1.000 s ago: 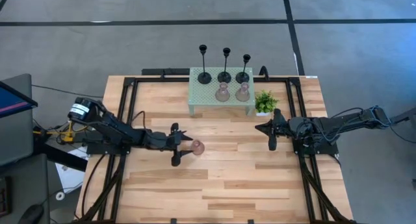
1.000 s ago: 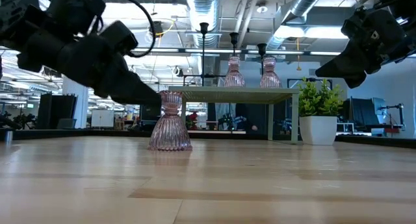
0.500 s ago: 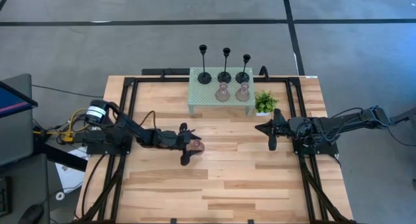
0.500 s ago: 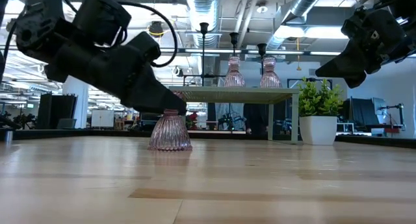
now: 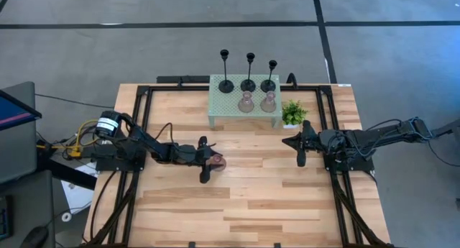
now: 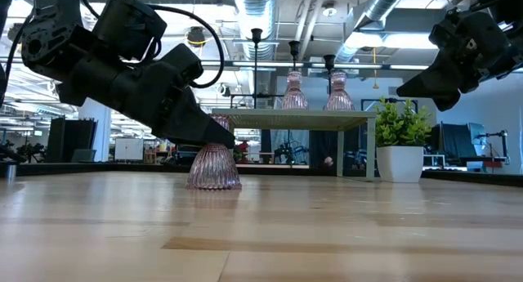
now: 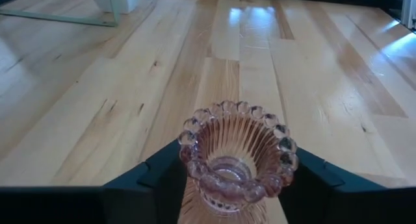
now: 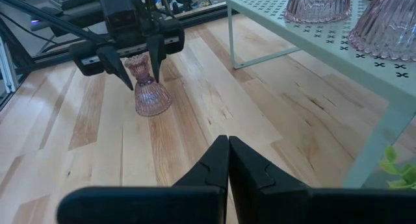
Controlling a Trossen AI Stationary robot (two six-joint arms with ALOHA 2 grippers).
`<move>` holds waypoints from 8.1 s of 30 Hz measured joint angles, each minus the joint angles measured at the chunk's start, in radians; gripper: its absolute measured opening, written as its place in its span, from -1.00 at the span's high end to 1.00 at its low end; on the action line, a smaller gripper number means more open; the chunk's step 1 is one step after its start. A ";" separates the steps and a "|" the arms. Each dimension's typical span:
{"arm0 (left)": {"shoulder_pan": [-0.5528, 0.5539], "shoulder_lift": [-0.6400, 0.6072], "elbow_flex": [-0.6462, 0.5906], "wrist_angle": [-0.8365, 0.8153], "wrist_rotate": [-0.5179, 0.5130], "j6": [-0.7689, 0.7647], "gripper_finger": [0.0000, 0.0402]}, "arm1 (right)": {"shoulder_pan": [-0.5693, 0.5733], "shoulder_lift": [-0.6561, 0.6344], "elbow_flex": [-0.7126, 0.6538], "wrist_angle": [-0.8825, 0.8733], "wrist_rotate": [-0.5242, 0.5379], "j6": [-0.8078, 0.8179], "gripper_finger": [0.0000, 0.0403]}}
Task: Pick & Place candle stick holders
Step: Put the pink candle holder on the shelf aligned with the pink candle holders, then return to Home Position
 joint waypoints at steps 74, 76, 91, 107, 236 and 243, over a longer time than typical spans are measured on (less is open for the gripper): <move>0.619 -0.190 0.470 -0.573 0.236 0.022 0.31 | 0.001 0.000 0.000 -0.002 0.000 0.008 1.00; 0.626 -0.190 0.470 -0.571 0.237 0.022 0.29 | 0.001 0.000 0.000 -0.002 0.000 0.008 1.00; 0.628 -0.189 0.470 -0.543 0.237 0.007 0.28 | 0.001 0.000 0.000 -0.003 0.000 0.007 1.00; 0.623 -0.174 0.470 -0.536 0.236 -0.020 0.27 | 0.001 0.000 0.000 -0.004 0.000 0.007 1.00; 0.621 -1.130 -0.404 -0.202 0.898 -0.027 0.91 | 0.002 -0.425 0.000 -0.129 -0.141 -0.072 1.00; 0.622 -1.131 -0.404 -0.202 0.897 -0.036 0.91 | 0.002 -0.462 0.000 -0.176 -0.215 -0.044 1.00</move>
